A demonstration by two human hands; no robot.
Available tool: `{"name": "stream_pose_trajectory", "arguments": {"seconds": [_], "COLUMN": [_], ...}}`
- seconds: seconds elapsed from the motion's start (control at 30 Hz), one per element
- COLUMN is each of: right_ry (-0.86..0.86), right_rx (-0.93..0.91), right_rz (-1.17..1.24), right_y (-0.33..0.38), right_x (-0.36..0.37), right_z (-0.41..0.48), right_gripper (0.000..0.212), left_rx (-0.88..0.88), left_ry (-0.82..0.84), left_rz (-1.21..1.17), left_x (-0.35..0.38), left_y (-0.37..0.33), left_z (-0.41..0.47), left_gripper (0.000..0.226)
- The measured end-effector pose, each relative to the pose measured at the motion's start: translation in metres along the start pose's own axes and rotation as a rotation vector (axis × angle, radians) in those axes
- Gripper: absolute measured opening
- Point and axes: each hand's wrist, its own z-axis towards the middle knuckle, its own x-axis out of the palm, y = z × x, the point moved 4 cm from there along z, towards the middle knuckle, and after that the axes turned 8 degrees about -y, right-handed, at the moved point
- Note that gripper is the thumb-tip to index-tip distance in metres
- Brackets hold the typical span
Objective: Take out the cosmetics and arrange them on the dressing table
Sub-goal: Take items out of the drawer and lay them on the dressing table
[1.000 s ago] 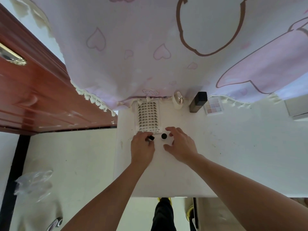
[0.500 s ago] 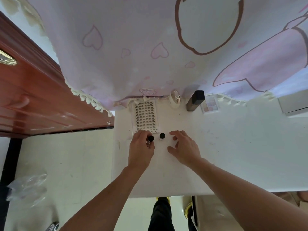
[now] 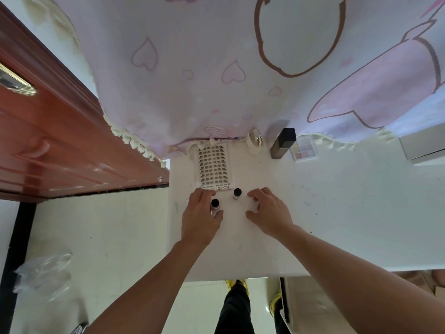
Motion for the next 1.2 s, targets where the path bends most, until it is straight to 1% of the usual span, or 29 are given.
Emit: {"name": "stream_pose_trajectory", "arguments": {"seconds": [0.07,0.1,0.2,0.27,0.33,0.43,0.53,0.6,0.7,0.8,0.93,1.0,1.07,1.13,1.2], "right_ry": [-0.017,-0.03,-0.085,-0.13,-0.166,-0.226,-0.214,-0.199,-0.129,0.019,0.12,0.179,0.211,0.208,0.16], "right_rx": [0.004,0.007,0.02,0.03,0.059,0.101,0.114,0.091,0.083,0.159,0.225,0.264,0.297,0.35,0.414], "right_rz": [0.016,0.024,0.043,0.061,0.08,0.106,0.082,0.058,0.001,-0.081,-0.254,-0.321,-0.311,-0.264,-0.195], "right_y": [-0.006,-0.012,-0.032,-0.048,-0.071,-0.117,-0.172,-0.204,-0.264,-0.327,-0.401,-0.434,-0.461,-0.478,-0.481], "right_x": [-0.005,-0.009,-0.025,-0.038,-0.051,-0.068,-0.08,-0.08,-0.076,-0.072,-0.082,-0.085,-0.081,-0.078,-0.079], "right_z": [-0.007,-0.012,-0.032,-0.049,-0.069,-0.101,-0.139,-0.161,-0.187,-0.2,-0.204,-0.198,-0.19,-0.182,-0.178], "right_gripper": [0.047,0.045,0.039,0.033,0.027,0.019,0.01,0.007,0.003,0.013,0.025,0.027,0.034,0.04,0.051], "left_rx": [0.072,0.118,0.218,0.267,0.296,0.298,0.303,0.291,0.216,0.061,-0.07,-0.149,-0.225,-0.291,-0.289], "left_ry": [-0.054,-0.084,-0.165,-0.186,-0.142,-0.018,0.094,0.193,0.372,0.524,0.7,0.689,0.624,0.55,0.514], "left_rz": [0.013,0.013,-0.014,-0.042,-0.085,-0.135,-0.125,-0.11,-0.042,0.049,0.17,0.163,0.146,0.159,0.168], "left_x": [-0.009,-0.013,-0.025,-0.026,-0.018,0.011,0.053,0.081,0.132,0.182,0.237,0.257,0.272,0.29,0.309], "left_y": [-0.003,-0.006,-0.024,-0.042,-0.065,-0.1,-0.137,-0.153,-0.174,-0.188,-0.209,-0.215,-0.215,-0.211,-0.209], "left_z": [-0.004,-0.007,-0.018,-0.03,-0.047,-0.077,-0.114,-0.139,-0.178,-0.212,-0.245,-0.249,-0.243,-0.231,-0.217], "left_gripper": [0.051,0.051,0.04,0.032,0.028,0.024,0.024,0.026,0.02,0.014,0.025,0.027,0.032,0.039,0.041]}}
